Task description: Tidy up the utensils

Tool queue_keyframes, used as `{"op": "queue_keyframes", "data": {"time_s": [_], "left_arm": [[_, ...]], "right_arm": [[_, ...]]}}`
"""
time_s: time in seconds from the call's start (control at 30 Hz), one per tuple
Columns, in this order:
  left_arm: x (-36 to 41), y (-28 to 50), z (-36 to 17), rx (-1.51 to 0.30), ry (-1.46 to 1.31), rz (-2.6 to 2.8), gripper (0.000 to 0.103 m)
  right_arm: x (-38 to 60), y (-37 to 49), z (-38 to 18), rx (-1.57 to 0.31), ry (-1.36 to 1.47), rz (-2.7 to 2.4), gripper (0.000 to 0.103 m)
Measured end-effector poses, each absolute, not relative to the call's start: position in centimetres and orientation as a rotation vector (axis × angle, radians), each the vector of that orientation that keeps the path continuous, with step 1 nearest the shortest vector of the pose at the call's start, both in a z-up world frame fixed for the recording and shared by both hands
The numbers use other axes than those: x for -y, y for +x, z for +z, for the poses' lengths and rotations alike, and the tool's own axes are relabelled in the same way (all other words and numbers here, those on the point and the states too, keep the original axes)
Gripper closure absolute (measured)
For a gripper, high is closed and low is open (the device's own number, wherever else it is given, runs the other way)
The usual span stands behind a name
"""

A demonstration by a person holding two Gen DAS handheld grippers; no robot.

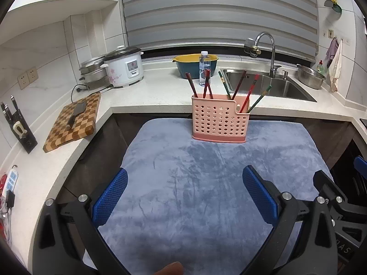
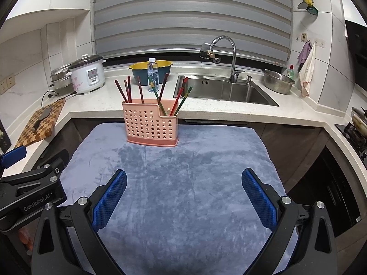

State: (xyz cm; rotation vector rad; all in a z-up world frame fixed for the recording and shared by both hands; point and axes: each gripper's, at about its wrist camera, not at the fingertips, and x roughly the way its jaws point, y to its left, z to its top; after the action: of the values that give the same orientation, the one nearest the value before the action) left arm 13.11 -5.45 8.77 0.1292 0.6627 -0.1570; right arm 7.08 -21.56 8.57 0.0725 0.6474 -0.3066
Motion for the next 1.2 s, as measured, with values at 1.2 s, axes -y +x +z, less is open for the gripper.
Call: {"op": "queue_keyframes", "data": {"time_s": [1.2], "left_arm": [[5.8,14.6,6.9,-0.698,0.149,-0.123,0.007]], "right_arm": [[22.4,8.0,7.2,-0.668,0.066,-0.325,0.006]]}}
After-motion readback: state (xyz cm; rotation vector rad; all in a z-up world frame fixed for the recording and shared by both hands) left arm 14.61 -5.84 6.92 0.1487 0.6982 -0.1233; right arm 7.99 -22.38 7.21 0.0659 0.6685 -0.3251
